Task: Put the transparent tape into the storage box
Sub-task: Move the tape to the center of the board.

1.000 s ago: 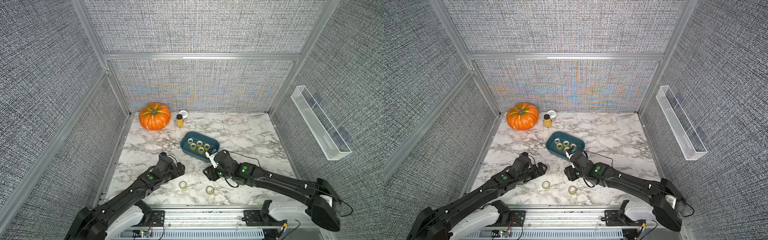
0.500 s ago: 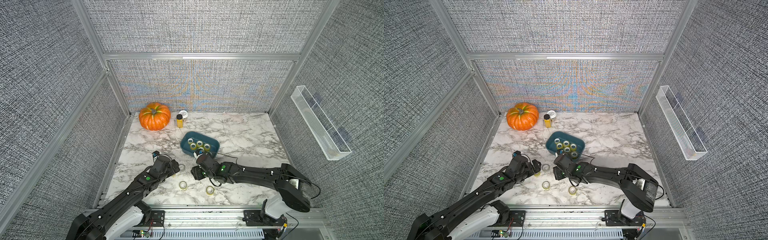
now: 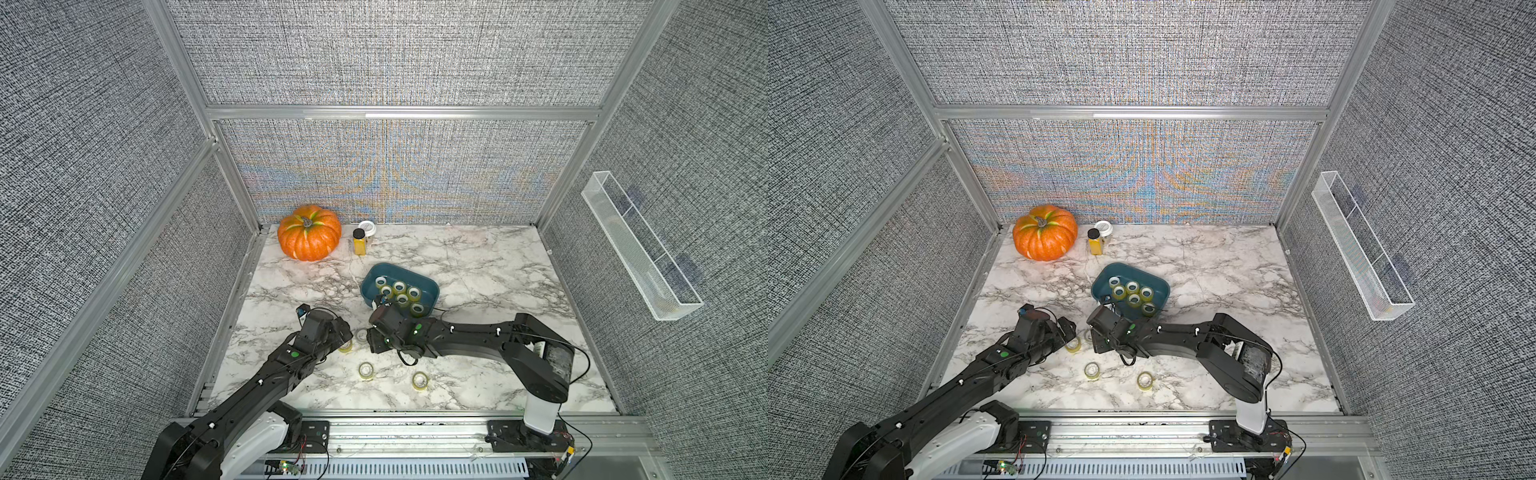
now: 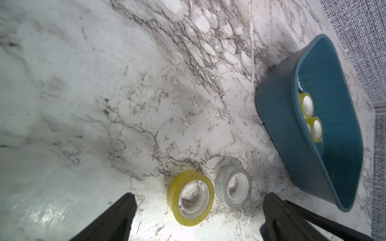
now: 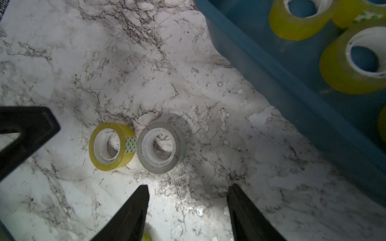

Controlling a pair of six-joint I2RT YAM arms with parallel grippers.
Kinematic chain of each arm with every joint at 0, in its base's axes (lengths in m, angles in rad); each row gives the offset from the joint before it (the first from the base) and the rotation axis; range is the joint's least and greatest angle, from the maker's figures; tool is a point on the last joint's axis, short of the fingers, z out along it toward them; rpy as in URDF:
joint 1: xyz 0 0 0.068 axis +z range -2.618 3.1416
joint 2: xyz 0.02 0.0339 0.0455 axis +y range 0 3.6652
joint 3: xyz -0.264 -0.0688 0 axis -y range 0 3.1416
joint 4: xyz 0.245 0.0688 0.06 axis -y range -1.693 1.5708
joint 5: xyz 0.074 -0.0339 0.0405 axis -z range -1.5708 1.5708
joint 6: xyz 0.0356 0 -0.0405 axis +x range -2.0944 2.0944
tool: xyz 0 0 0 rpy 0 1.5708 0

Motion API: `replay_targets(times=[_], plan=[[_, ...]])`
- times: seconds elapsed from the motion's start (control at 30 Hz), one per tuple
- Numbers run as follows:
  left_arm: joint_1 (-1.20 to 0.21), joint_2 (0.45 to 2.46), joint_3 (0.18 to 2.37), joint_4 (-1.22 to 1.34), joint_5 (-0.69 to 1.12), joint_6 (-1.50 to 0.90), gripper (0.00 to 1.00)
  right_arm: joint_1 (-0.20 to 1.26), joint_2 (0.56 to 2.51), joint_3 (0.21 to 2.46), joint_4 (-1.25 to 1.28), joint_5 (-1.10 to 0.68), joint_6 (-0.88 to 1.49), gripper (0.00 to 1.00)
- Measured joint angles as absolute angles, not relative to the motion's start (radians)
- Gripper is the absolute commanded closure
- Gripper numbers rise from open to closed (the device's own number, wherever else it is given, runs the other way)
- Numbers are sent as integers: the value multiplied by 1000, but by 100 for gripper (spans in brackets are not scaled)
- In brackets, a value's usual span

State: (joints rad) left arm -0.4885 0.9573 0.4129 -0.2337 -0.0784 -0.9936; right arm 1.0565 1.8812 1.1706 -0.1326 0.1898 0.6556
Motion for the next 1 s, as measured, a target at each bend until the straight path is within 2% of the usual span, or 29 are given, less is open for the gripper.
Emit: replay_targets(times=[0.57,1.0], plan=[[-476,885,368,-248,-52,-979,0,1041,2068,1334,-150,220,644,37],[-476,896,379,-259,-41,-976,0,1039,1906,1129,-189,279,655,38]])
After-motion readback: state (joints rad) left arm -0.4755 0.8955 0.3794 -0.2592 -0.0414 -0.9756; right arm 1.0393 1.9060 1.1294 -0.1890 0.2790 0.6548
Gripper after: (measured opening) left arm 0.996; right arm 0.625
